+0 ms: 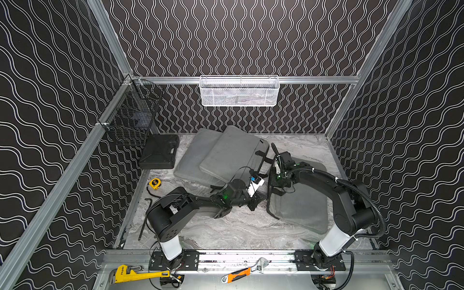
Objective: Open the zippered laptop bag and take out the laptop
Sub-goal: Unzip the zipper on the zippered laptop bag.
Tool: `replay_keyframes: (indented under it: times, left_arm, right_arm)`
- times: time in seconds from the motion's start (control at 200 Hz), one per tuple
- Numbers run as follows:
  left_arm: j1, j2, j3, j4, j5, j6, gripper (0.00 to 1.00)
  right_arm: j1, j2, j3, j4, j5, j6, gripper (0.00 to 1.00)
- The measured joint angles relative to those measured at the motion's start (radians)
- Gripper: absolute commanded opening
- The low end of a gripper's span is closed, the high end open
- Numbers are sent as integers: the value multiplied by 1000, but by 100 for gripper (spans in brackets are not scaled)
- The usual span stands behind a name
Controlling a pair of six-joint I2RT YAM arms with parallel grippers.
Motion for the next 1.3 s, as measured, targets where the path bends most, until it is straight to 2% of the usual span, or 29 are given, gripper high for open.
replay_keyframes:
  times: [0.345,0.726,1.011,1.296]
  left_arm:
    - [-46,-34,-49,16,-30,6,0]
    - [-136,-68,-89,24,-105,11,0]
    - [-176,-47,-93,18,-149,29,0]
    - [-194,25,-59,35,-144,29,0]
  right_arm:
    - [-23,20,34,-10,-25,-11,0]
    - [-63,20,61,-2,-48,-10,0]
    - [-80,14,57,10,-76,18,0]
    - [-100,-72,-21,102,-105,90,0]
